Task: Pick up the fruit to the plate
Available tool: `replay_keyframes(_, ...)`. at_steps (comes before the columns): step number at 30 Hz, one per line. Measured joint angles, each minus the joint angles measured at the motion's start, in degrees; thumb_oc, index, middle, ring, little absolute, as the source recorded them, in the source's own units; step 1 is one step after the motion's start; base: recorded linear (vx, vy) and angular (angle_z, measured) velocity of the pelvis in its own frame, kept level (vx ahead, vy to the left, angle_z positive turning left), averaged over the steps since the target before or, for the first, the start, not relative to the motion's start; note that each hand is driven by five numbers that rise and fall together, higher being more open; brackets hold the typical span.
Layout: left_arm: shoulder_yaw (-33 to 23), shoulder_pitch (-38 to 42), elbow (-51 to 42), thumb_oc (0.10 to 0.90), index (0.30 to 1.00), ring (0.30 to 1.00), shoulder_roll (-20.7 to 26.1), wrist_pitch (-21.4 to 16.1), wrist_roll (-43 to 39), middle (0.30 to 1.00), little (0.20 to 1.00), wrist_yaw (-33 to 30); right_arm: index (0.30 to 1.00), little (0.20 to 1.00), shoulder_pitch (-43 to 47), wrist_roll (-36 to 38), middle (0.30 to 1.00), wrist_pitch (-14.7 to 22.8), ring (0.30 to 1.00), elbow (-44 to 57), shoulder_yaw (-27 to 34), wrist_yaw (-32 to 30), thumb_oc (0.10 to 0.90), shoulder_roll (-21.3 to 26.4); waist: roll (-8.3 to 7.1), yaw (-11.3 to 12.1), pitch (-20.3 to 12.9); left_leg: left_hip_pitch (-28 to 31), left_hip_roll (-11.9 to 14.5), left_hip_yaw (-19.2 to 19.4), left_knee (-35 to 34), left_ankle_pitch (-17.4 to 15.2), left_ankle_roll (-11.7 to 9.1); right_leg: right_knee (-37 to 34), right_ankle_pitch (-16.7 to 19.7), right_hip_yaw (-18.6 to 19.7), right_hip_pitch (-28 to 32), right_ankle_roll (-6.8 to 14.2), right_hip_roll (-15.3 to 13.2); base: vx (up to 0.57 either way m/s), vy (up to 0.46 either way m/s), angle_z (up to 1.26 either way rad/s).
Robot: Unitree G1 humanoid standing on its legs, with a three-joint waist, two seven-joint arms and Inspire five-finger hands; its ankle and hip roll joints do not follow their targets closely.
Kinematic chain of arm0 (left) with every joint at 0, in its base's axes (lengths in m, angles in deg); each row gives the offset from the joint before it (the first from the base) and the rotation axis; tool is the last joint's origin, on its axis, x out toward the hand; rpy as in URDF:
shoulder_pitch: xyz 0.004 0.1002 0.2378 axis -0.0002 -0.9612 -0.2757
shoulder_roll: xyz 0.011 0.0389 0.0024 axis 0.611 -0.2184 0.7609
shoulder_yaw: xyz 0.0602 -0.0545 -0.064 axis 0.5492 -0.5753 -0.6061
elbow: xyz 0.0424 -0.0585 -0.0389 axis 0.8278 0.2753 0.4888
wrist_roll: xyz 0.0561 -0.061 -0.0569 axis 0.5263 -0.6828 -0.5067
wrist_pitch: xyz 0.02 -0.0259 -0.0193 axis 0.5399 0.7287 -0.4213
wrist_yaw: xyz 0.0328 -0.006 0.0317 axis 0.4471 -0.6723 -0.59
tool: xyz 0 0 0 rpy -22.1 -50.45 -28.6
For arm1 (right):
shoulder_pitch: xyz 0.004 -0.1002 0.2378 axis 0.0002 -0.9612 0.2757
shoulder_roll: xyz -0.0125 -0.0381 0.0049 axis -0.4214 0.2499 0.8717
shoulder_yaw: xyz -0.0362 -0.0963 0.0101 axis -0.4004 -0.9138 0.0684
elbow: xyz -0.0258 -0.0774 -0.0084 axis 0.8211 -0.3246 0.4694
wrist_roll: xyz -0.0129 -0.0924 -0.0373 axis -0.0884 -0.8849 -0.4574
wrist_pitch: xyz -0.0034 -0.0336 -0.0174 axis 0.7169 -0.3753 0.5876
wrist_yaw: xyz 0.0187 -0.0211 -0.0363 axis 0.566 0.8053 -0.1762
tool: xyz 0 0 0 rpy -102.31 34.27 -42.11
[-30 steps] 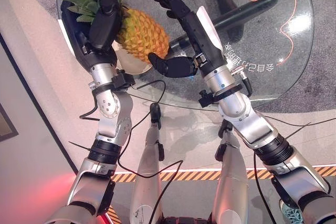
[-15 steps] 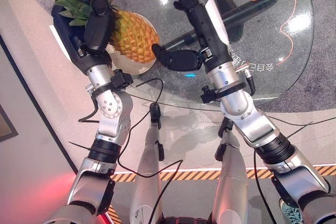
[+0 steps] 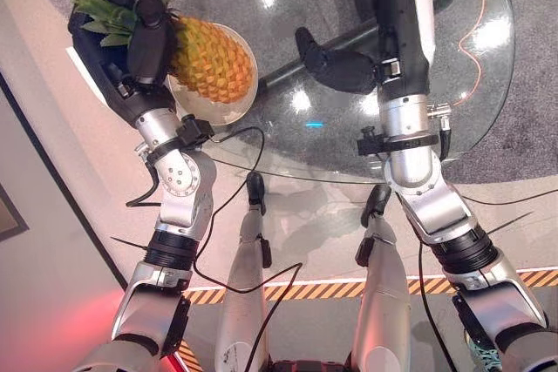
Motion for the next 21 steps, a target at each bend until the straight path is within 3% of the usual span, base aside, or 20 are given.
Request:
replay_keyframes(7,-0.01,0.31,3.76,0.100,0.300,0.300,0.96,-1.86,5.04,0.300,0.200,-2.32,0.900,0.900,-3.09,1.00,0.900,1.06,0.900,-7.63,3.63,-5.97,0.800,0.53,-0.01,-0.29,0.01,0.27,0.11,0.43,-0.43,0.00,-0.01,-0.13,0.02,0.21,-0.05,0.01,0.09,0.00,0.000,0.00)
replay_keyframes(21,-1.87,2.79,13.86,0.100,0.300,0.300,5.08,-6.61,12.72,0.300,0.200,-8.75,0.900,0.900,-7.63,25.21,0.900,10.14,0.900,-21.55,12.36,-12.33,0.800,-0.17,-0.95,-2.92,0.21,0.50,0.94,1.11,-1.10,0.01,-0.02,-1.10,0.33,0.44,-0.14,-0.20,1.05,0.00,0.004,-0.02)
